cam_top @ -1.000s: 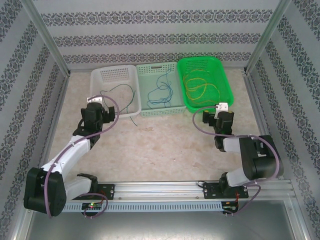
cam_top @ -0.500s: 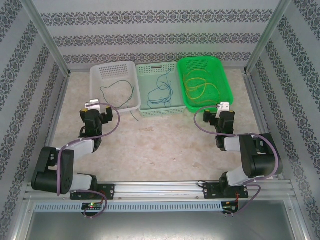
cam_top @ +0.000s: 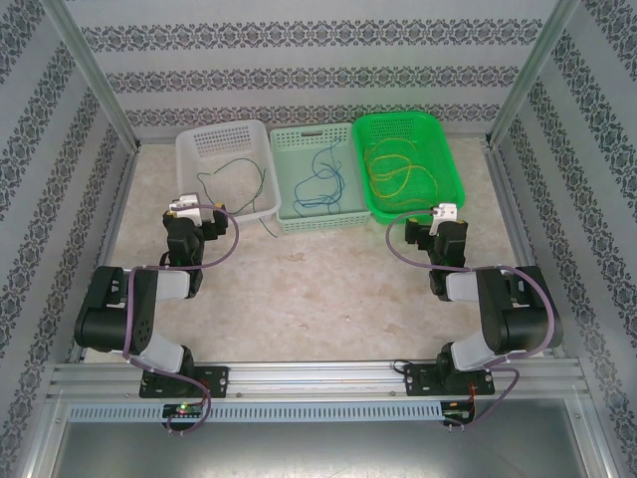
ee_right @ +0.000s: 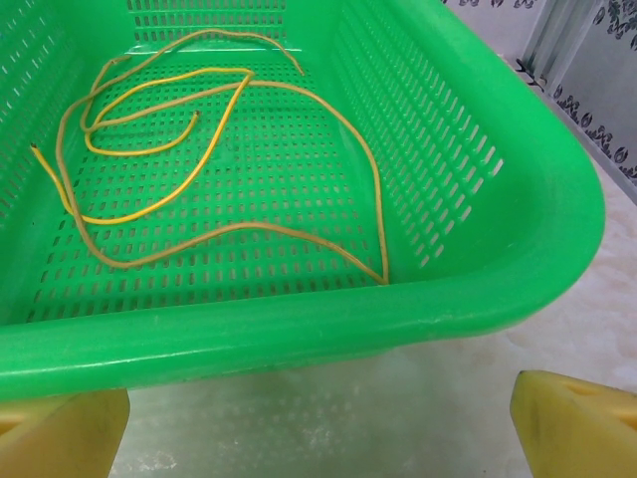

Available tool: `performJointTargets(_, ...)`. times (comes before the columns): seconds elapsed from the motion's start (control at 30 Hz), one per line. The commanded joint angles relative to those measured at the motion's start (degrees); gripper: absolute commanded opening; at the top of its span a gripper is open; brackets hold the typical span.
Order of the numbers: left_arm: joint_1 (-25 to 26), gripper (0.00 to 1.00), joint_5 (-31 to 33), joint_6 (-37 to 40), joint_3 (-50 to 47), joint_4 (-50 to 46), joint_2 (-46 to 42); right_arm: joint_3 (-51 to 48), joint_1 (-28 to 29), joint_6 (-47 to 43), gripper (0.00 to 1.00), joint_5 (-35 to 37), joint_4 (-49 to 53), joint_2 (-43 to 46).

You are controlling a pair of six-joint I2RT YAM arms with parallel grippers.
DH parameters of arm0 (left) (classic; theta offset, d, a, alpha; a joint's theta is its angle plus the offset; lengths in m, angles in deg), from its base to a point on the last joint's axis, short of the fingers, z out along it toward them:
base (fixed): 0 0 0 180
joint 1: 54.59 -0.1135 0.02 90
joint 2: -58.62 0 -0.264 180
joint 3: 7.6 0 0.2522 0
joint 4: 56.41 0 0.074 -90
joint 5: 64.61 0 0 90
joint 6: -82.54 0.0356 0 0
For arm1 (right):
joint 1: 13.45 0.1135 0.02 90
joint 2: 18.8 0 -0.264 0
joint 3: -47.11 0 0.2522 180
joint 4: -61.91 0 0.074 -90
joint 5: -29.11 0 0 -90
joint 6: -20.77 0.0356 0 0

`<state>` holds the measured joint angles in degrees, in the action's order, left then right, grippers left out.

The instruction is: Untangle the cables

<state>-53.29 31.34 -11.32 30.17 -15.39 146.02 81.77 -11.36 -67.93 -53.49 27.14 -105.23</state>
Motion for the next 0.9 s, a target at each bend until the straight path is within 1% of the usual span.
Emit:
performJointTargets(0.0, -0.62, 1.0, -2.0, 2.67, -0.85, -6.3, 1.91, 0.89, -0.11, 0.59, 0.98, -1.14, -2.88, 0.2)
performJointTargets(0.87, -0.6, 1.0, -2.26, 2.8, -0.81, -6.27, 1.98, 0.96, -0.07, 0.59, 0.98, -1.05, -2.79, 0.05)
